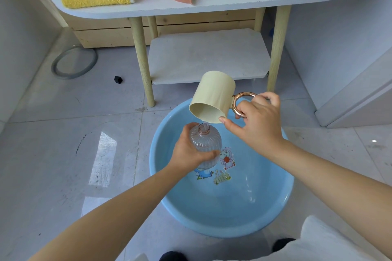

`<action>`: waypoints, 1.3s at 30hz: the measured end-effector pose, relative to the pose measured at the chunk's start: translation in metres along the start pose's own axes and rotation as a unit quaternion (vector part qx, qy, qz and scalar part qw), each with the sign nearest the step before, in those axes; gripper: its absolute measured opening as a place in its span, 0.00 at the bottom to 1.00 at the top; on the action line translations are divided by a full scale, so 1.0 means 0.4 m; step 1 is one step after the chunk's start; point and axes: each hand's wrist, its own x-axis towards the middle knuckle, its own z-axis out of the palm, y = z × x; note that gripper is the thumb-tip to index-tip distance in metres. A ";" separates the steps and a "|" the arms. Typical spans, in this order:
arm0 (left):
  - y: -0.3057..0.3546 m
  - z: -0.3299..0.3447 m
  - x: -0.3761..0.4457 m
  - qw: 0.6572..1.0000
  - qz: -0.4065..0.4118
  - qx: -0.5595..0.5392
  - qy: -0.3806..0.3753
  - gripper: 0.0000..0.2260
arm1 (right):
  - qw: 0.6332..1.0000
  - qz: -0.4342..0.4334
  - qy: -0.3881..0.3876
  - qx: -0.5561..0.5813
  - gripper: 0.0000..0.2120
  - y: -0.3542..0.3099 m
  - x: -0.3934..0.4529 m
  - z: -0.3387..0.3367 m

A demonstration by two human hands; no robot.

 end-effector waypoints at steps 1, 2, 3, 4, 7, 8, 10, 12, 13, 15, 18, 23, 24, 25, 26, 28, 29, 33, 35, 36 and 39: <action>0.000 -0.001 -0.001 1.000 0.001 0.000 0.001 0.33 | 1.000 0.010 -0.007 0.003 0.22 -0.001 0.001 0.000; -0.001 -0.001 -0.001 1.000 0.001 -0.001 0.001 0.33 | 1.000 0.025 -0.015 0.010 0.21 -0.002 0.000 -0.001; -0.002 -0.001 -0.001 1.000 0.001 -0.002 0.003 0.34 | 0.998 0.047 -0.023 0.020 0.21 -0.005 -0.001 -0.002; -0.003 -0.002 0.000 1.000 0.000 -0.005 0.007 0.34 | 0.996 0.075 -0.033 0.029 0.21 -0.008 -0.002 -0.003; -0.006 -0.006 0.006 1.000 0.001 -0.011 0.017 0.35 | 0.976 0.176 -0.121 0.046 0.24 0.001 0.000 -0.004; -0.006 -0.009 0.008 1.000 0.001 -0.011 0.018 0.35 | 0.965 0.203 -0.163 0.043 0.26 0.007 0.001 -0.004; -0.003 -0.015 0.009 1.000 0.002 -0.012 0.021 0.36 | 0.949 0.231 -0.216 0.004 0.26 0.029 -0.004 0.002; -0.003 -0.021 0.010 1.000 0.003 -0.010 0.024 0.36 | 0.944 0.216 -0.242 -0.062 0.25 0.056 -0.019 0.017; -0.003 -0.022 0.009 1.000 0.002 -0.013 0.025 0.36 | 0.947 0.183 -0.245 -0.100 0.24 0.070 -0.031 0.027; 0.003 -0.030 0.009 0.999 0.001 -0.016 0.029 0.36 | 0.956 0.087 -0.237 -0.148 0.20 0.089 -0.054 0.045; 0.017 -0.041 0.005 0.999 -0.002 -0.018 0.037 0.35 | 0.950 -0.016 -0.229 -0.210 0.20 0.110 -0.062 0.058; 0.042 -0.059 -0.005 0.998 0.002 -0.034 0.053 0.35 | 0.946 -0.113 -0.185 -0.242 0.16 0.120 -0.034 0.039; 0.053 -0.063 -0.009 0.998 0.000 -0.036 0.058 0.36 | 0.950 -0.106 -0.177 -0.233 0.16 0.119 -0.030 0.034; 0.063 -0.068 -0.013 0.997 0.001 -0.037 0.064 0.36 | 0.955 -0.089 -0.176 -0.222 0.16 0.114 -0.023 0.024; 0.077 -0.074 -0.016 0.997 0.002 -0.035 0.068 0.36 | 0.960 -0.061 -0.184 -0.204 0.16 0.104 -0.012 0.007; 0.104 -0.086 -0.022 0.997 0.010 -0.029 0.074 0.35 | 0.958 0.024 -0.234 -0.162 0.17 0.082 0.014 -0.032; 0.114 -0.092 -0.023 0.997 0.014 -0.026 0.076 0.34 | 0.947 0.076 -0.275 -0.149 0.18 0.075 0.025 -0.044; 0.201 -0.123 -0.040 0.996 0.040 -0.008 0.075 0.32 | 0.885 0.268 -0.382 0.000 0.25 0.063 0.093 -0.123; 0.258 -0.143 -0.048 0.995 0.054 0.000 0.083 0.33 | 0.864 0.337 -0.362 0.096 0.23 0.064 0.132 -0.164; 0.290 -0.154 -0.052 0.994 0.059 0.007 0.089 0.33 | 0.856 0.360 -0.346 0.135 0.24 0.062 0.150 -0.189; 0.398 -0.182 -0.065 0.991 0.088 0.012 0.104 0.35 | 0.857 0.373 -0.292 0.202 0.26 0.052 0.206 -0.288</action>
